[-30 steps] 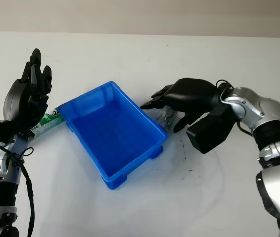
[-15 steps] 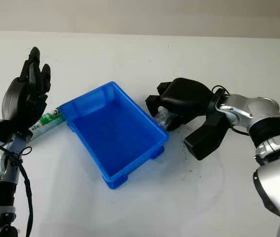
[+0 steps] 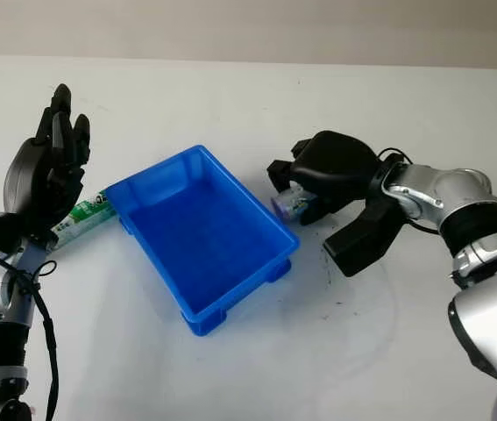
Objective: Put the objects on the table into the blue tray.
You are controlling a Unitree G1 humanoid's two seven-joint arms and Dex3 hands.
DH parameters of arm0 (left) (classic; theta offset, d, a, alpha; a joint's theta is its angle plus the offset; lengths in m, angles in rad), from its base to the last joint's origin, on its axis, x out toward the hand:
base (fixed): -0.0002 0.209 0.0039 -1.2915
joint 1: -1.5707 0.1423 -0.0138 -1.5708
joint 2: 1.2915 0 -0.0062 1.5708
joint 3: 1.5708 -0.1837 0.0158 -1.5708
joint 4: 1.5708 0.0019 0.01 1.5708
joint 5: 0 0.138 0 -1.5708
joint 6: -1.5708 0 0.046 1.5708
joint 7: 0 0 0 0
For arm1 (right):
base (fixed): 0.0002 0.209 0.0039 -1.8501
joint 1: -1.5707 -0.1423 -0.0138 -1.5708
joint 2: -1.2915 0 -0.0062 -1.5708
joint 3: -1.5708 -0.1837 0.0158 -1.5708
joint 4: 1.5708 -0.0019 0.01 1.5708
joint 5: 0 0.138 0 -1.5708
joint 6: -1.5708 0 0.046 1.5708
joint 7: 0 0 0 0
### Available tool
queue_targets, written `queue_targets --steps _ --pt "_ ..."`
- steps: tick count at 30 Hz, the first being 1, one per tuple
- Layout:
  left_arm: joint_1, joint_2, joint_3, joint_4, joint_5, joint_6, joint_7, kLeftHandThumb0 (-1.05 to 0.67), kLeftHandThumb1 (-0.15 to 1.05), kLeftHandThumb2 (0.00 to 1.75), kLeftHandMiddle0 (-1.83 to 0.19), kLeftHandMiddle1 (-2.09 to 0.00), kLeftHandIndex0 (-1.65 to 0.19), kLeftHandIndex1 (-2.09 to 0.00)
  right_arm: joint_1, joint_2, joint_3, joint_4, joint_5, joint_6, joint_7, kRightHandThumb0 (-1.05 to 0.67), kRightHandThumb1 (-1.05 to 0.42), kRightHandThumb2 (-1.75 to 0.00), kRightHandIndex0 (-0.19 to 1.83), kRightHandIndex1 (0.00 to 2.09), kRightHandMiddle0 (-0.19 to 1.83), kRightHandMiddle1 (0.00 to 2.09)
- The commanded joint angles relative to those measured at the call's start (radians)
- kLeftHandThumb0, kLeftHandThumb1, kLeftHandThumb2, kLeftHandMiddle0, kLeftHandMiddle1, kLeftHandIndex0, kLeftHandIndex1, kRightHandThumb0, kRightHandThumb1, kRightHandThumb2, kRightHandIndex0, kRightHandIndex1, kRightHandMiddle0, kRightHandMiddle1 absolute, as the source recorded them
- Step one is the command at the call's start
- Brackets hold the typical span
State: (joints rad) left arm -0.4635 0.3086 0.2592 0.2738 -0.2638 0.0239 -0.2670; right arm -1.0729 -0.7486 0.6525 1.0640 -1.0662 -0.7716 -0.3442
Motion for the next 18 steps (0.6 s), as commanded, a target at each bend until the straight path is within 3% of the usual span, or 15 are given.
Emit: queue_targets --steps 1,10,18 --pt "-0.014 0.007 0.004 -0.001 -0.001 -0.004 -0.001 -0.84 1.05 0.64 0.19 0.0 0.19 0.0 -0.041 0.007 -0.031 0.02 0.036 0.022 -0.002 -0.46 -1.05 -0.13 0.97 2.09 0.79 2.09" --pt "-0.012 0.005 0.004 0.002 -0.002 -0.011 -0.007 -0.83 1.05 0.63 0.19 0.0 0.19 0.0 -0.121 0.035 -0.087 0.049 0.131 0.125 0.007 -0.42 -1.02 -0.06 0.95 2.09 0.75 2.09" --pt "-0.008 0.003 0.004 -0.002 -0.001 -0.011 -0.003 -0.82 1.05 0.63 0.19 0.0 0.19 0.0 -0.113 0.128 -0.279 -0.028 0.445 0.106 0.194 -0.39 -1.05 -0.1 1.06 2.09 0.86 2.09"
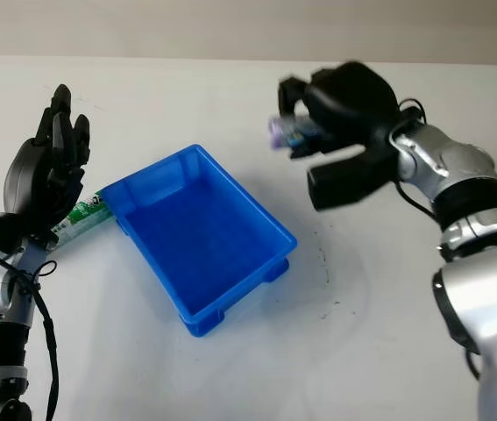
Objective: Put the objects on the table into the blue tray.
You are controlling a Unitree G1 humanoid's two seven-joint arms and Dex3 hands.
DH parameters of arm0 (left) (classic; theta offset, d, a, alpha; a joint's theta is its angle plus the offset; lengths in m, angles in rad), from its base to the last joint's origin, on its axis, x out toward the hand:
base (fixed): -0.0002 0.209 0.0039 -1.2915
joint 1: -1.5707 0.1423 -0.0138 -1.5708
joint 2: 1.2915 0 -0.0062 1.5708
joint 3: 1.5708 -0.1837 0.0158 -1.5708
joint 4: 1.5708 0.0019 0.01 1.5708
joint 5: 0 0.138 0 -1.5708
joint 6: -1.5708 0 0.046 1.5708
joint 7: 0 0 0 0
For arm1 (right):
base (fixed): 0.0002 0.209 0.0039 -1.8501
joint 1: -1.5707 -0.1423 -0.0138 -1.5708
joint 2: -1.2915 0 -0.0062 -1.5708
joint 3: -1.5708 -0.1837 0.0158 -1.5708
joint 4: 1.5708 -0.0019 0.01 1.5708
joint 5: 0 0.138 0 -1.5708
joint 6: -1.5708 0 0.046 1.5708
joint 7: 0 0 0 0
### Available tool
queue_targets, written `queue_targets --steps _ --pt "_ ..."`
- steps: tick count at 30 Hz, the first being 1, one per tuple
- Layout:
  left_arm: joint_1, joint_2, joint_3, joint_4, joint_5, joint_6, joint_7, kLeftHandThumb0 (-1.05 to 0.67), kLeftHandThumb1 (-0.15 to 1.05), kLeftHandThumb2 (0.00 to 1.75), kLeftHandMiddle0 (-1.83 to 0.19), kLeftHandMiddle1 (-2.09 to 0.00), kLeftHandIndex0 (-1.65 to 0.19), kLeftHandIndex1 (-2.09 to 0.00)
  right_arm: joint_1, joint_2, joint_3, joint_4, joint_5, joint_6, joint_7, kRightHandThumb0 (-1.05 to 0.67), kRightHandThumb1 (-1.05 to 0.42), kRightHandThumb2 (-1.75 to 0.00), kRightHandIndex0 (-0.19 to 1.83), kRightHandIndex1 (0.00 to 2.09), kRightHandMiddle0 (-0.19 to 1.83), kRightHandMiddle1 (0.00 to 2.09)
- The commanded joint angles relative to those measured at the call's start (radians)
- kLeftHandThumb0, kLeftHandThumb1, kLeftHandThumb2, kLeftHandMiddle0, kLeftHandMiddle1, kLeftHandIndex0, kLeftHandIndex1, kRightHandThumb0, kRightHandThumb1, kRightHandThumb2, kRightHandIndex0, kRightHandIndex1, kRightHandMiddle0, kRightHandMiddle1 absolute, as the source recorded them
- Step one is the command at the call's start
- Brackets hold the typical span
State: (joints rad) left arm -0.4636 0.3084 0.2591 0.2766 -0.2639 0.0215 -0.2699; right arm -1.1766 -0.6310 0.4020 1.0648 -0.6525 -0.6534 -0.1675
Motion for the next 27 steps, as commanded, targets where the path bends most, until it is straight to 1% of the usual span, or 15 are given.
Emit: queue_targets --steps 1,3,7,10,16,19,24,27 --pt "-0.007 0.003 0.003 -0.006 0.0 -0.008 0.001 -0.82 1.05 0.63 0.19 0.0 0.19 0.0 -0.001 0.021 -0.041 -0.05 0.055 -0.024 0.032 -0.39 -1.05 -0.11 1.06 2.09 0.88 2.09" --pt "-0.006 0.003 0.003 -0.009 0.0 -0.007 0.002 -0.83 1.05 0.63 0.19 0.0 0.19 0.0 0.015 0.037 -0.059 -0.091 0.092 -0.033 0.065 -0.38 -1.05 -0.1 1.09 2.09 0.93 2.09" --pt "-0.004 0.0 0.004 -0.014 -0.003 -0.006 0.004 -0.82 1.05 0.63 0.19 0.0 0.19 0.0 0.062 0.082 -0.099 -0.192 0.212 -0.044 0.213 -0.37 -1.05 -0.12 1.1 2.09 0.95 2.09" --pt "-0.003 0.0 0.003 -0.013 -0.001 -0.007 0.007 -0.83 1.05 0.63 0.19 0.0 0.19 0.0 0.107 0.102 -0.114 -0.281 0.266 -0.012 0.309 -0.38 -1.05 -0.17 1.11 2.09 0.96 2.09" --pt "0.001 -0.002 0.001 -0.018 -0.002 -0.008 0.006 -0.83 1.05 0.63 0.19 0.0 0.19 0.0 0.2 0.115 -0.122 -0.453 0.327 0.051 0.471 -0.36 -1.05 -0.14 1.12 2.09 0.94 2.09" --pt "0.001 -0.003 0.002 -0.019 -0.003 -0.004 0.009 -0.83 1.05 0.63 0.19 0.0 0.19 0.0 0.227 0.119 -0.123 -0.487 0.371 0.061 0.563 -0.37 -1.05 -0.15 1.11 2.09 0.91 2.09" --pt "0.002 -0.003 0.002 -0.017 -0.002 -0.008 0.009 -0.83 1.05 0.62 0.19 0.0 0.19 0.0 0.255 0.123 -0.121 -0.523 0.399 0.096 0.669 -0.39 -1.05 -0.14 1.1 2.09 0.87 2.09" --pt "0.002 -0.004 0.002 -0.017 -0.002 -0.01 0.01 -0.83 1.05 0.62 0.19 0.0 0.19 0.0 0.264 0.124 -0.119 -0.535 0.41 0.12 0.724 -0.41 -1.05 -0.15 1.01 2.09 0.77 2.09"
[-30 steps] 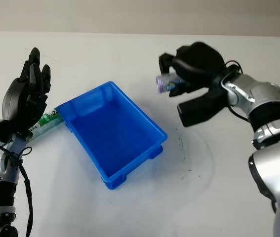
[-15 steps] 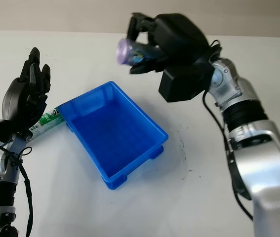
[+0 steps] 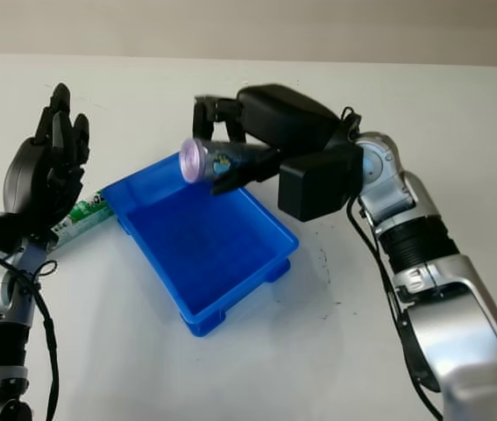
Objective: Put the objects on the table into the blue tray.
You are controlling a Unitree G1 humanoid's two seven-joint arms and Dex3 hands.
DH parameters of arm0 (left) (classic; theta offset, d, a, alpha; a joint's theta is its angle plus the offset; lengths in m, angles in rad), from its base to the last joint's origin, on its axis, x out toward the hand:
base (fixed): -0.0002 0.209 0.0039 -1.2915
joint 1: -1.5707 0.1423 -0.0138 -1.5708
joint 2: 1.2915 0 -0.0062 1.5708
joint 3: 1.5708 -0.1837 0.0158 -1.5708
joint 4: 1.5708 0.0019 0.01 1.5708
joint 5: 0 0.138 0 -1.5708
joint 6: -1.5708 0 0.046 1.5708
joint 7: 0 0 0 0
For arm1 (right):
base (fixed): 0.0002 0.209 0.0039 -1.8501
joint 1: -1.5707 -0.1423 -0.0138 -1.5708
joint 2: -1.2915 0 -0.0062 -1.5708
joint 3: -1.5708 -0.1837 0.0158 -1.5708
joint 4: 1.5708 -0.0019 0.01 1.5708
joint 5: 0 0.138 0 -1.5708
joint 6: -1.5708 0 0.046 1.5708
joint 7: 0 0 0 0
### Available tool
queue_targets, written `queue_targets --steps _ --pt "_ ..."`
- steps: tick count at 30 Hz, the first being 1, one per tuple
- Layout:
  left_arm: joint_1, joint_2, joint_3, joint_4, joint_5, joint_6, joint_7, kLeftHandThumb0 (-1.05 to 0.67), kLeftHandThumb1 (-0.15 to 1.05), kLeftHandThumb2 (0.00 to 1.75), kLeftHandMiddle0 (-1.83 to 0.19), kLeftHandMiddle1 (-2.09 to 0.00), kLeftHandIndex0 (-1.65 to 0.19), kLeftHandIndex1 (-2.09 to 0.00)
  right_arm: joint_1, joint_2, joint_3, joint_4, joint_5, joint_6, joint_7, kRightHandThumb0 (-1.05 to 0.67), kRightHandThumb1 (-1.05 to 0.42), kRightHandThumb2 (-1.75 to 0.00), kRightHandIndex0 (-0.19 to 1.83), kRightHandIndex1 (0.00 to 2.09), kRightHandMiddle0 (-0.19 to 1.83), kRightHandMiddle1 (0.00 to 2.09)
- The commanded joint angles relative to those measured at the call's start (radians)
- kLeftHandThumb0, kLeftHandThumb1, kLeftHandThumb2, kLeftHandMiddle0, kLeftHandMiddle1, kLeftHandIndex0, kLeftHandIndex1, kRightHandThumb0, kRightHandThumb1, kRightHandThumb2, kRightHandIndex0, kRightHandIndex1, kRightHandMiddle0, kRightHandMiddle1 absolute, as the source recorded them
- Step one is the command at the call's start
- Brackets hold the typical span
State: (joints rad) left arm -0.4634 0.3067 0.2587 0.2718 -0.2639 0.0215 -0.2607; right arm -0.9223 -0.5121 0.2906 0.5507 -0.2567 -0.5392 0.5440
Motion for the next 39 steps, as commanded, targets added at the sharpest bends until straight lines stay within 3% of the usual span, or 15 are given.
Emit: queue_targets --steps 1,5,7,8,10,11,13,16,21,31,39 --pt "0.001 -0.004 0.003 -0.012 -0.004 -0.008 0.001 -0.83 1.05 0.62 0.19 0.0 0.19 0.0 0.011 0.005 -0.007 -0.022 0.015 0.007 0.025 -0.43 -1.05 -0.13 0.98 2.09 0.73 2.09" --pt "0.001 -0.007 0.003 -0.012 -0.003 -0.009 0.005 -0.83 1.05 0.62 0.19 0.0 0.19 0.0 0.01 0.007 -0.011 -0.007 0.037 0.019 0.089 -0.46 -1.05 -0.09 0.85 2.09 0.59 2.09" --pt "0.0 -0.004 0.001 -0.01 0.002 -0.012 0.004 -0.83 1.05 0.62 0.19 0.0 0.19 0.0 0.008 0.005 -0.011 -0.005 0.048 0.047 0.125 -0.49 -1.04 -0.07 0.51 2.09 0.35 2.09" --pt "0.0 -0.004 0.0 -0.008 0.003 -0.014 0.003 -0.83 1.05 0.62 0.19 0.0 0.19 0.0 0.005 0.0 -0.01 -0.007 0.047 0.056 0.142 -0.54 -1.04 -0.06 0.28 1.93 0.15 1.92" --pt "-0.001 -0.004 -0.001 -0.005 0.004 -0.016 0.003 -0.83 1.05 0.63 0.19 0.0 0.19 0.0 -0.001 -0.012 -0.001 -0.013 0.033 0.057 0.171 -0.61 -1.05 -0.07 0.13 1.5 0.04 1.45" --pt "0.0 -0.005 -0.001 -0.006 0.004 -0.015 0.004 -0.83 1.05 0.63 0.19 0.0 0.19 0.0 -0.005 -0.017 0.002 -0.017 0.028 0.053 0.187 -0.66 -1.05 -0.09 0.1 1.11 0.05 1.03" --pt "0.0 -0.006 -0.001 -0.006 0.003 -0.015 0.003 -0.83 1.05 0.63 0.19 0.0 0.19 0.0 -0.01 -0.022 0.005 -0.014 0.03 0.028 0.214 -0.71 -1.05 -0.12 0.07 0.45 0.05 0.42" --pt "-0.001 -0.007 -0.001 -0.004 0.002 -0.015 0.004 -0.83 1.05 0.62 0.19 0.0 0.19 0.0 -0.007 -0.022 0.0 -0.028 0.039 0.04 0.241 -0.74 -1.05 -0.16 -0.06 0.12 -0.05 0.12" --pt "0.0 -0.006 -0.002 -0.003 0.005 -0.016 0.007 -0.83 1.05 0.62 0.19 0.0 0.19 0.0 0.004 -0.021 -0.012 -0.07 0.033 0.072 0.236 -0.74 -1.05 -0.19 -0.18 0.02 -0.18 0.02" --pt "-0.01 -0.007 -0.003 0.011 0.001 -0.021 0.002 -0.83 1.05 0.62 0.19 0.0 0.19 0.0 0.004 -0.017 -0.036 -0.059 0.032 0.015 0.158 -0.74 -1.05 -0.24 -0.19 0.0 -0.19 0.0" --pt "-0.012 0.0 0.003 0.003 -0.001 -0.01 0.009 -0.83 1.05 0.62 0.19 0.0 0.19 0.0 0.016 -0.012 -0.101 -0.009 0.001 0.009 -0.04 -0.81 -1.05 -0.4 -0.19 0.0 -0.19 0.0"
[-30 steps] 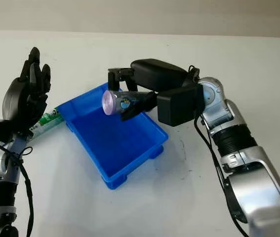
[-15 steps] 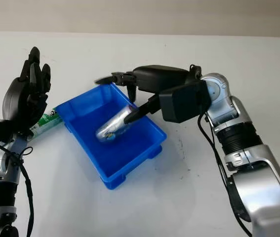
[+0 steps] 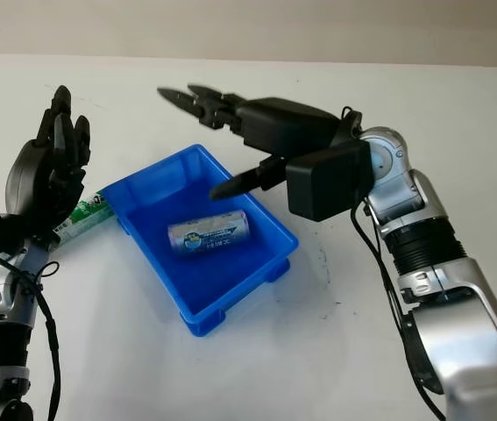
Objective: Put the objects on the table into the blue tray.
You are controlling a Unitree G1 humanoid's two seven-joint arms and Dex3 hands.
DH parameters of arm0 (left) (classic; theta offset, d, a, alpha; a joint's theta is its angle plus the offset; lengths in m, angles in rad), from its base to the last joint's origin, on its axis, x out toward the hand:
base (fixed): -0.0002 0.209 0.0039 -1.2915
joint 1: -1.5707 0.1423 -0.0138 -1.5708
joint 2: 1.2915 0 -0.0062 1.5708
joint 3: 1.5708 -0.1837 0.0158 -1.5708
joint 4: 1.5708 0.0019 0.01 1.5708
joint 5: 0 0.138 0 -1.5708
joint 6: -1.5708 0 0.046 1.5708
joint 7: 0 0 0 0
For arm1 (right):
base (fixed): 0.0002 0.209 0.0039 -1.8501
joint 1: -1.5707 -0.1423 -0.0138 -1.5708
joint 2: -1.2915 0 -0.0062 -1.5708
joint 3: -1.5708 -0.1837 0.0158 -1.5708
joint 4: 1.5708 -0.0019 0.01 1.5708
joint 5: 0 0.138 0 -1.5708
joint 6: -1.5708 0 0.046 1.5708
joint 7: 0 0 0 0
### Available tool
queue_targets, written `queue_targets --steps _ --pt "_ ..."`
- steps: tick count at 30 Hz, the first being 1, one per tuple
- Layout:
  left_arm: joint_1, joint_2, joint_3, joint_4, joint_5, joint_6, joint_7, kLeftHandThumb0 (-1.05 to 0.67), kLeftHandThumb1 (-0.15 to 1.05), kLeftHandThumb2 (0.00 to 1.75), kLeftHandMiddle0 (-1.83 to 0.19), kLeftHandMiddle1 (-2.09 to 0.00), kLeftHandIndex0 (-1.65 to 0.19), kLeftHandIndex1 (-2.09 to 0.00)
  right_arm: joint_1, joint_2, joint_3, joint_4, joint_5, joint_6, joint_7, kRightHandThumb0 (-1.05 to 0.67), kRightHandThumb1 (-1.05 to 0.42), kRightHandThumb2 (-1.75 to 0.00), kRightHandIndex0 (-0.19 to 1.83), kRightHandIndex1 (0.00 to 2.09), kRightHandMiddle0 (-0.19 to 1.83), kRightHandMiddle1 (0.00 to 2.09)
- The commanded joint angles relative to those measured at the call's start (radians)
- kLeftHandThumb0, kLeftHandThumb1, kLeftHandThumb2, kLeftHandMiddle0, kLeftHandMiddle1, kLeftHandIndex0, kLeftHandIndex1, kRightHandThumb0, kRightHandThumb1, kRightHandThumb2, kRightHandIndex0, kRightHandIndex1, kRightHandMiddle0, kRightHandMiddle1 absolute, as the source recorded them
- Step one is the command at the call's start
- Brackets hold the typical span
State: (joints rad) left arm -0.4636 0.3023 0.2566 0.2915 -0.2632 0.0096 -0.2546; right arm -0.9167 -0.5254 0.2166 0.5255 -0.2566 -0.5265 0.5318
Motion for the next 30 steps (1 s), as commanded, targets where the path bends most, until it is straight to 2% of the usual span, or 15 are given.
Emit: queue_targets --steps 1,7,10,15,20,23,25,30 --pt "-0.009 0.008 0.006 -0.023 0.0 0.004 0.006 -0.83 1.05 0.62 0.19 0.0 0.19 0.0 0.013 0.001 -0.041 0.026 0.006 0.011 -0.048 -0.81 -1.05 -0.42 -0.19 0.0 -0.19 0.0" --pt "0.01 0.026 0.026 -0.052 0.01 0.009 0.033 -0.81 1.05 0.61 0.19 0.0 0.19 0.0 0.037 0.033 -0.146 0.063 0.083 0.167 -0.17 -0.85 -1.05 -0.55 -0.19 0.0 -0.19 0.0" --pt "0.026 0.049 0.026 -0.069 0.049 -0.002 0.061 -0.8 1.05 0.6 0.19 0.0 0.19 0.0 0.063 0.042 -0.19 0.059 0.11 0.233 -0.221 -0.81 -1.05 -0.58 -0.19 0.0 -0.19 0.0" --pt "0.076 0.099 0.02 -0.173 0.143 0.063 0.128 -0.81 1.05 0.57 0.19 0.0 0.19 0.0 0.101 0.062 -0.251 0.096 0.173 0.303 -0.259 -0.74 -1.05 -0.61 -0.19 0.0 -0.19 0.0" --pt "0.117 0.176 -0.021 -0.279 0.321 0.159 0.181 -0.77 1.05 0.59 0.19 0.0 0.19 0.0 0.148 0.088 -0.26 0.077 0.196 0.399 -0.267 -0.72 -1.05 -0.6 -0.19 0.0 -0.19 0.0" --pt "0.14 0.21 -0.034 -0.349 0.397 0.24 0.182 -0.84 1.05 0.55 0.19 0.0 0.19 0.0 0.167 0.106 -0.271 0.063 0.227 0.439 -0.252 -0.66 -1.05 -0.63 -0.19 0.0 -0.19 0.0" --pt "0.155 0.238 -0.041 -0.395 0.433 0.28 0.162 -0.87 1.05 0.51 0.19 0.0 0.19 0.0 0.178 0.114 -0.271 0.044 0.234 0.473 -0.256 -0.65 -1.05 -0.63 -0.19 0.0 -0.19 0.0" --pt "0.166 0.296 -0.045 -0.516 0.459 0.48 0.067 -0.89 1.05 0.33 0.19 -0.02 0.19 0.0 0.195 0.12 -0.271 0.023 0.247 0.487 -0.242 -0.61 -1.05 -0.65 -0.19 0.0 -0.19 0.0"
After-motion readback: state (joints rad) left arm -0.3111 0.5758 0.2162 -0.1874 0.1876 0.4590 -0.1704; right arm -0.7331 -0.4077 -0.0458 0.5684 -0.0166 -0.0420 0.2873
